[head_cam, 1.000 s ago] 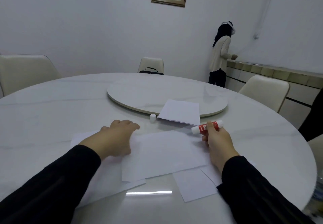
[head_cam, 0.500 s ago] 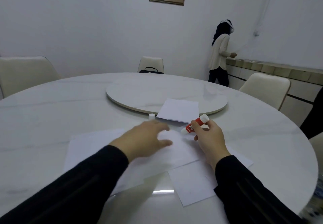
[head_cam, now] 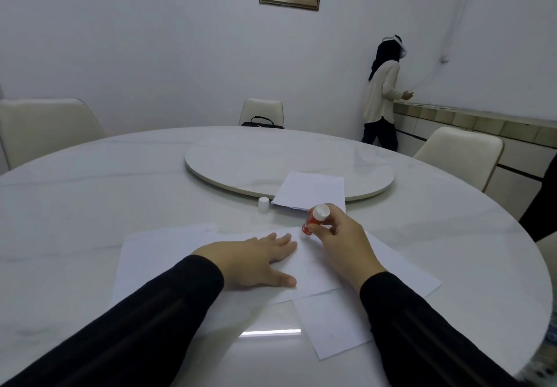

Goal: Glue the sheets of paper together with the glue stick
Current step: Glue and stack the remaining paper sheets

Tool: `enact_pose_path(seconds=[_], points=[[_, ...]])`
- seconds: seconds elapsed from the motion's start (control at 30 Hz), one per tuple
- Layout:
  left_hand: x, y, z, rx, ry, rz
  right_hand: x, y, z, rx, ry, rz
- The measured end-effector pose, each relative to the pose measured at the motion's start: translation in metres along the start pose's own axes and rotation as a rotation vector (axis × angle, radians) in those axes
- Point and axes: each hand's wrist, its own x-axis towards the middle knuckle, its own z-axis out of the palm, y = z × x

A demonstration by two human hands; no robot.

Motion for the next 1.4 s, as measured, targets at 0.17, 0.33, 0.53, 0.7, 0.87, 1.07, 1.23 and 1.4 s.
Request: enact_pose_path(seconds=[0.17,0.33,0.53,0.7,0.87,1.07,1.23,1.4], points=[[-0.001,0.002,-0.005,0.010,-0.026,-0.012,0.002,-0.008,-0.002,-0.244,-0.064,-0.047],[-0.003,0.005,-0.008,0.008,-0.042,-0.009,0.000,-0.011,-0.021,-0.251,-0.184,0.006],[-0.004,0.003,-0.006,-0.006,-0.016,-0.004,-0.014,-0.002,-0.045,0.056,-0.335,0.141],[-0.011,0.005,-0.004,0.021,0.096,-0.061,-0.012,0.021,-0.050,0.478,-0.210,0.287],[-0.023,0.006,0.003,0.322,0.432,-0.335,-0.007,0.022,-0.052,0.647,-0.105,0.347],[-0.040,-0.023,-0.002,-0.177,0.250,0.003,-0.010,0.014,-0.048,0.558,0.018,0.297],[-0.039,-0.013,0.012,0.112,0.407,-0.130,-0.016,-0.018,-0.029,0.382,0.054,0.081],[-0.034,-0.013,0.020,0.101,0.433,-0.079,-0.003,-0.040,0.004,0.117,0.013,-0.022]])
